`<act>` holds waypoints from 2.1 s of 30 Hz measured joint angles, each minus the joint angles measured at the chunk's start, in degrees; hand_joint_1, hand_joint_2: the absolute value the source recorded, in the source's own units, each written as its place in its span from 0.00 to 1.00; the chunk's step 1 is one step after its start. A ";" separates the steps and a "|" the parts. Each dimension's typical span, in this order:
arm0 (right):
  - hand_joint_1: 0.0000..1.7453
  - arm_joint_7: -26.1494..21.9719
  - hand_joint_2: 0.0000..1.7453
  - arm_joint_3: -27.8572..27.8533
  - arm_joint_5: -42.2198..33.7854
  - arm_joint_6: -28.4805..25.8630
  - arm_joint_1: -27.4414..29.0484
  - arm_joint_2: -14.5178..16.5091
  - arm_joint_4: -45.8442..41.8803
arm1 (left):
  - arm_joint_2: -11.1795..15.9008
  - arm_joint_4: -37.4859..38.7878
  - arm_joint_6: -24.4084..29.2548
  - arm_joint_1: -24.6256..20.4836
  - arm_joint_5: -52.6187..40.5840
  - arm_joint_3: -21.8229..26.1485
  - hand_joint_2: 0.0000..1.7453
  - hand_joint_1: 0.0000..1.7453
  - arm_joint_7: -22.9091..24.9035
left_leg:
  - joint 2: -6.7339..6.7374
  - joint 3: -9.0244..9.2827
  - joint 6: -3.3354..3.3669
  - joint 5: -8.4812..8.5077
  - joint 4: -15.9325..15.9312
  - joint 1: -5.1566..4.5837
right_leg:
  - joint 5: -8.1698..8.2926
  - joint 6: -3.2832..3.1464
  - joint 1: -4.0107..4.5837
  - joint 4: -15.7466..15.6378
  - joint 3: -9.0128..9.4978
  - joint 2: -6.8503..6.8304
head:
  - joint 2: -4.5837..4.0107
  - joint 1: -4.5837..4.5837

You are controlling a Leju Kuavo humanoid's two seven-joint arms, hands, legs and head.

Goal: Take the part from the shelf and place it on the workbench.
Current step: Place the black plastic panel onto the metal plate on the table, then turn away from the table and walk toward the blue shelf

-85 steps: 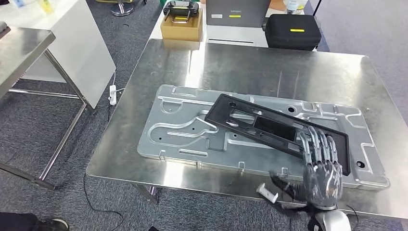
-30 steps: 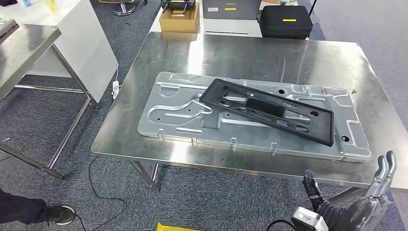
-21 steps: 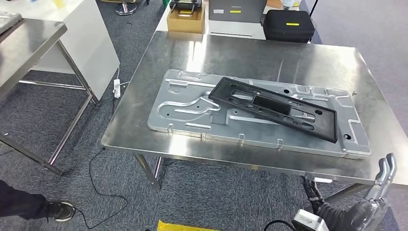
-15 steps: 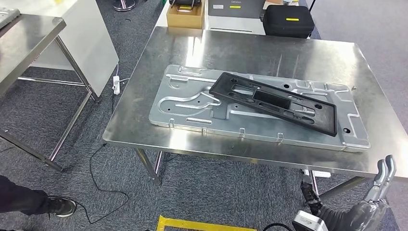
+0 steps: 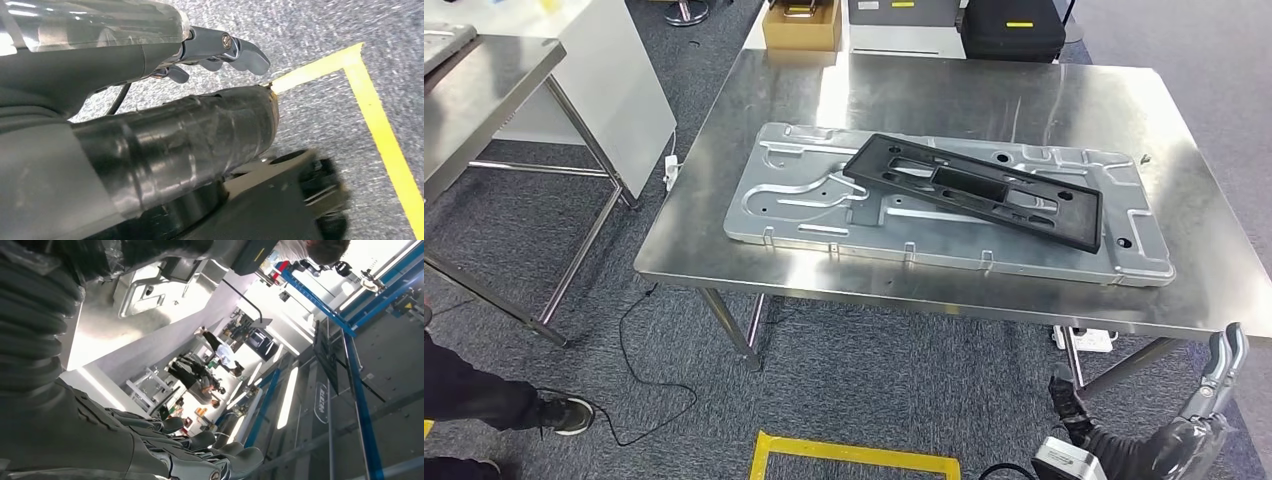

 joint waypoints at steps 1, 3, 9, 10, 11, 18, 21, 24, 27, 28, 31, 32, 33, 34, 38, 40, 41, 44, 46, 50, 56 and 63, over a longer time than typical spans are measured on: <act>0.00 -0.02 0.00 -0.01 0.01 0.00 0.01 0.02 -0.01 | 0.01 0.00 0.01 -0.05 -0.01 0.01 0.00 0.00 0.02 | -0.01 2.82 0.21 1.21 -4.46 -0.04 | 0.21 0.19 0.03 0.26 -0.39 0.02 | -0.01 -0.01; 0.00 -0.04 0.00 -0.03 0.02 -0.01 0.05 0.03 -0.02 | 0.02 0.00 0.01 -0.13 -0.02 0.02 0.00 0.00 0.05 | -0.06 6.69 0.76 2.39 -11.02 -0.25 | 0.69 0.78 0.15 0.65 -0.87 0.06 | -0.01 0.03; 0.00 0.11 0.00 -0.05 0.13 -0.02 0.50 0.05 -0.04 | 0.01 0.00 0.07 -0.07 -0.04 0.07 0.00 0.00 0.39 | 0.35 5.60 3.00 4.40 -12.94 -0.08 | -2.58 2.52 0.02 4.43 -2.58 0.31 | 0.00 0.10; 0.00 0.21 0.00 -0.07 0.16 -0.02 0.58 0.05 -0.02 | 0.02 0.00 0.11 -0.10 -0.08 0.07 0.00 0.00 0.43 | 0.42 5.00 3.27 4.81 -12.86 -0.16 | -5.29 2.67 -0.03 7.50 -3.56 0.35 | 0.00 0.11; 0.00 0.35 0.00 -0.09 0.17 -0.02 0.63 0.05 0.04 | 0.02 0.00 0.15 -0.10 -0.10 0.07 0.00 0.00 0.46 | 0.47 4.39 3.41 5.22 -12.72 -0.23 | -7.68 2.81 -0.05 11.08 -4.56 0.35 | 0.00 0.13; 0.00 1.27 0.00 -0.33 0.20 -0.01 0.98 0.05 0.64 | 0.00 0.00 0.16 -0.06 0.02 0.08 0.00 0.00 0.50 | 0.48 0.33 2.70 7.09 -10.63 -0.56 | -4.27 2.26 0.24 2.56 4.55 0.38 | 0.00 0.10; 0.00 1.34 0.00 -0.38 0.20 -0.02 1.15 0.05 0.76 | 0.00 0.00 0.17 -0.05 0.04 0.09 0.00 0.00 0.56 | 0.44 -0.29 1.62 8.01 -10.45 -0.74 | -4.36 1.51 0.45 -0.01 5.15 0.41 | 0.00 0.08; 0.00 1.39 0.00 -0.41 0.19 -0.01 1.27 0.15 0.88 | 0.02 0.00 0.27 0.05 0.04 0.12 0.00 0.00 0.67 | 0.17 -1.60 0.72 4.80 -7.48 -0.59 | -2.99 0.21 0.02 -0.59 4.01 0.13 | 0.00 0.01; 0.00 1.49 0.00 -0.44 0.18 0.00 1.33 0.20 1.02 | 0.02 0.00 0.32 0.12 0.03 0.14 0.00 0.00 0.67 | 0.11 -4.35 0.12 -2.13 2.25 -0.24 | -1.58 -0.22 0.12 -0.45 2.14 -0.03 | 0.00 -0.05; 0.00 1.52 0.00 -0.45 0.13 0.00 1.34 0.20 1.09 | 0.02 0.00 0.31 0.13 0.03 0.14 0.00 0.00 0.67 | 0.11 -4.44 0.02 -2.60 4.27 -0.21 | -1.15 -0.19 0.15 -0.30 1.43 -0.05 | 0.00 -0.05; 0.00 1.62 0.00 -0.45 -0.77 -0.01 1.34 0.20 1.30 | 0.02 0.00 0.31 0.09 0.02 0.14 0.00 0.00 0.62 | 0.10 0.97 0.22 1.46 -1.26 -0.19 | -0.11 0.13 0.16 0.52 -0.45 -0.06 | 0.00 -0.07; 0.00 1.62 0.00 -0.45 -1.23 -0.01 1.35 0.20 1.31 | 0.02 0.00 0.31 0.04 0.03 0.14 0.00 0.00 0.58 | 0.09 3.81 0.46 2.27 -5.46 -0.26 | 0.17 0.36 0.22 0.81 -0.91 -0.04 | 0.00 -0.07; 0.00 1.62 0.00 -0.45 -1.79 0.00 1.36 0.19 1.32 | 0.02 0.00 0.31 -0.02 0.03 0.14 0.00 0.00 0.54 | 0.06 6.01 0.72 2.53 -8.97 -0.36 | 0.47 0.64 0.27 1.01 -1.24 -0.04 | 0.00 -0.05; 0.00 1.63 0.00 -0.45 -2.63 0.05 1.36 0.16 1.35 | 0.02 0.00 0.32 -0.06 0.04 0.14 0.00 0.00 0.48 | 0.02 7.18 0.99 2.32 -11.19 -0.50 | 0.82 0.95 0.30 1.08 -1.42 -0.06 | 0.00 -0.04; 0.00 1.65 0.00 -0.44 -7.80 0.88 1.47 -0.35 1.86 | 0.00 0.00 0.32 0.01 0.13 0.16 0.00 0.00 0.32 | 0.24 6.57 2.57 3.44 -12.81 -0.48 | 0.89 2.28 0.23 1.60 -1.94 0.06 | 0.00 0.02; 0.00 1.19 0.00 -0.48 -10.41 2.20 1.56 -0.75 2.27 | -0.01 0.00 0.33 -0.04 0.27 0.19 0.00 0.00 0.23 | 0.52 5.50 3.43 4.61 -13.08 -0.31 | -3.46 2.71 0.04 5.69 -3.38 0.28 | 0.00 0.07; 0.00 0.84 0.00 -0.55 -11.71 3.14 1.60 -0.88 2.51 | -0.01 0.00 0.33 -0.06 0.34 0.22 0.00 0.00 0.17 | 0.54 4.79 3.67 5.13 -13.01 -0.34 | -6.22 2.90 -0.01 9.08 -4.38 0.29 | 0.00 0.10; 0.00 -0.46 0.00 -1.37 -15.60 6.64 1.67 -1.02 3.64 | 0.00 0.00 0.33 -0.03 0.45 0.46 0.00 0.00 -0.01 | 0.61 2.55 3.63 6.49 -12.36 -0.40 | -8.55 3.31 -0.15 15.65 -4.88 0.30 | 0.00 0.09; 0.00 -1.40 0.00 -2.34 -17.66 9.18 1.63 -1.02 4.51 | -0.01 0.00 0.33 -0.01 0.48 0.65 0.00 0.00 -0.07 | 0.58 1.15 3.35 7.10 -11.69 -0.38 | -5.60 3.20 -0.19 10.78 -0.65 0.29 | 0.00 0.09; 0.00 -2.75 0.00 -4.87 -19.87 12.64 1.19 -0.57 6.69 | -0.08 0.00 0.40 -0.05 0.43 0.93 0.00 0.00 -0.16 | 0.45 -0.32 2.18 8.16 -10.74 -0.58 | -4.87 2.24 0.33 -0.54 6.10 0.38 | 0.00 0.07; 0.00 -3.11 0.00 -10.18 -21.28 16.29 0.18 2.01 11.30 | -0.17 0.00 0.64 0.04 0.23 1.12 0.00 0.00 -0.20 | 0.15 -3.43 0.29 1.05 -3.01 -0.21 | -2.14 -0.05 0.03 -1.20 3.31 0.00 | 0.00 -0.04; 0.00 -3.62 0.00 -15.42 -21.60 19.53 -1.26 4.82 17.09 | -0.14 0.00 0.67 -0.03 -0.14 1.14 0.00 0.00 0.09 | 0.09 5.09 0.92 2.77 -7.17 -0.33 | 1.03 0.50 0.30 -0.38 -0.89 -0.03 | 0.00 -0.07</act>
